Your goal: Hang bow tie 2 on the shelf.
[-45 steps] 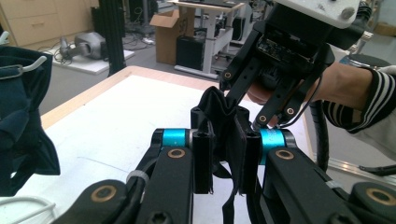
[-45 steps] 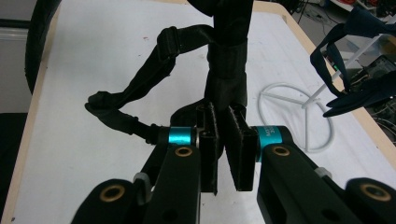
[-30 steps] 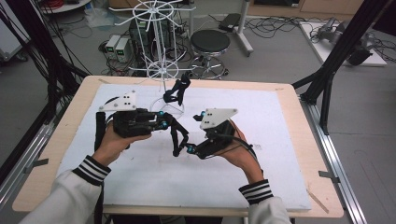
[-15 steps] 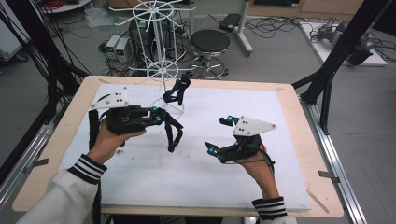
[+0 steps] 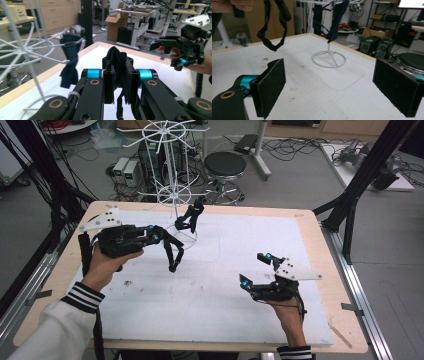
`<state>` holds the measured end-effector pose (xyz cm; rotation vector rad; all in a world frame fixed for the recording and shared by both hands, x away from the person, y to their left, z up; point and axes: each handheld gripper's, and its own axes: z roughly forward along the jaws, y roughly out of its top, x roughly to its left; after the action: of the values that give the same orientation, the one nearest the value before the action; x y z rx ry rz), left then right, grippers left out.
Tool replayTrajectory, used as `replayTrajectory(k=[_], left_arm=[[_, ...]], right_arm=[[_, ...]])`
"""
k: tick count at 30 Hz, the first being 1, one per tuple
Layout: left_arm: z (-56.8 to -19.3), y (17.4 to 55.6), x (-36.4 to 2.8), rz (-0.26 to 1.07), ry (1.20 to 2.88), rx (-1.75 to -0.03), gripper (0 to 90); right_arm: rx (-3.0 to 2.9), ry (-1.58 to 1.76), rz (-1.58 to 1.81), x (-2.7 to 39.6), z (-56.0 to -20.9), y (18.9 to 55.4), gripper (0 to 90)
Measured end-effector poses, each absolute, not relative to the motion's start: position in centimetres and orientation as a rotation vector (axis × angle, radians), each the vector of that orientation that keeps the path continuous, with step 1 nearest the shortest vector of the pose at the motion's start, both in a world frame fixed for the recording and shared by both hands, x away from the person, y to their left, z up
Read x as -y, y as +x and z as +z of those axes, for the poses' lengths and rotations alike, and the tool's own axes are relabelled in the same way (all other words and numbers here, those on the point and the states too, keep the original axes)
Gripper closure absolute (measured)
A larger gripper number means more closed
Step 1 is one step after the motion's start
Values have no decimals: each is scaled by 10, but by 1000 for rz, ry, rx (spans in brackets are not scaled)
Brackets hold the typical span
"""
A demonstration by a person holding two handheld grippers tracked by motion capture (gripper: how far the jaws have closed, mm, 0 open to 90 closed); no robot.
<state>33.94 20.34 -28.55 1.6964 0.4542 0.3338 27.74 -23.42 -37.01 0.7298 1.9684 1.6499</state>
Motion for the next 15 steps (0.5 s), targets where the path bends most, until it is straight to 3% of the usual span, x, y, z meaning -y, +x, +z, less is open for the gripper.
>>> replayTrajectory(k=[15], left_arm=[[-276, 346, -227, 413, 1688, -522, 807]], right_arm=[[-1783, 852, 1617, 265, -397, 268, 107]])
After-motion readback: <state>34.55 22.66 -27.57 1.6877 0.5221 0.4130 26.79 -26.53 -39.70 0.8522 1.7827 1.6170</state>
